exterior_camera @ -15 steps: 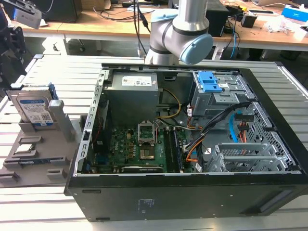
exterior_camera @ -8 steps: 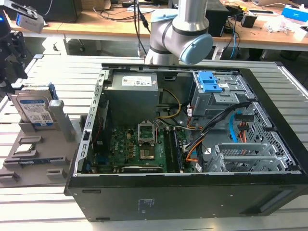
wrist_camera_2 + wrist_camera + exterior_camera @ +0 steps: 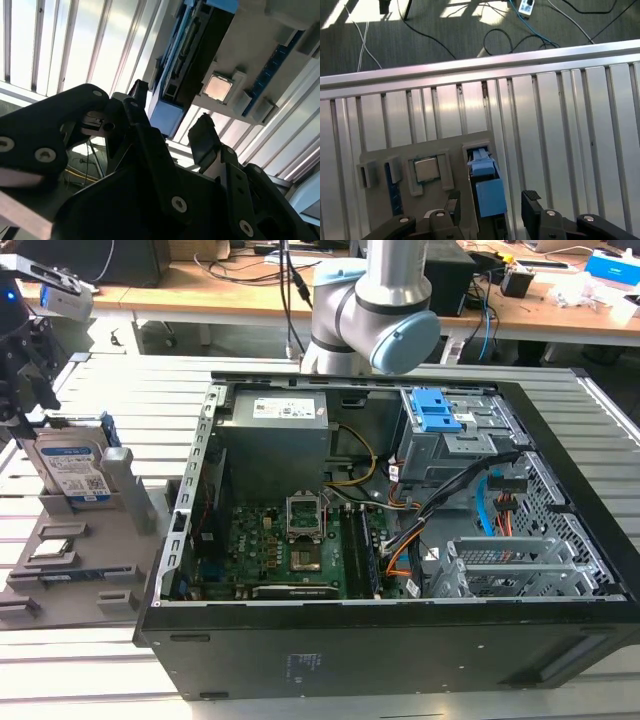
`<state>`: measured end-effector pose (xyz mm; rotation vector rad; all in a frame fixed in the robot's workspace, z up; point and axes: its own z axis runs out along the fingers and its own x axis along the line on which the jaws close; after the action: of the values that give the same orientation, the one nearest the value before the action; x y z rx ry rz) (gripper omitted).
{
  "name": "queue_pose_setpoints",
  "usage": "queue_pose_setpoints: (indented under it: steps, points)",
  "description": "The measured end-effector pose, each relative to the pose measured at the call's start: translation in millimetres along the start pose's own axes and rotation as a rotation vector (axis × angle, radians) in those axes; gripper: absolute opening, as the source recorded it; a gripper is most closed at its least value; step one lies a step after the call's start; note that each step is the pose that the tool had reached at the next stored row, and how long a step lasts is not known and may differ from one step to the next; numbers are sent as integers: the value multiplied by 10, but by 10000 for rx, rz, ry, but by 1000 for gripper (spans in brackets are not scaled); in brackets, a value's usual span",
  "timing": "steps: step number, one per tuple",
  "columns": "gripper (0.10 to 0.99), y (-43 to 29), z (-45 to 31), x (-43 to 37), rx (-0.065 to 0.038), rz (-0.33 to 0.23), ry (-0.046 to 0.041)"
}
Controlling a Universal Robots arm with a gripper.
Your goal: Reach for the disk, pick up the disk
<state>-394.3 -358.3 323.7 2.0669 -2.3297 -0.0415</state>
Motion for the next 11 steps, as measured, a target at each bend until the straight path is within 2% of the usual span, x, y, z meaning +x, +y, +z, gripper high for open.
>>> queue_pose_setpoints:
  steps: [11]
  points:
    - [600,-9,270,-1,-3,-53,2]
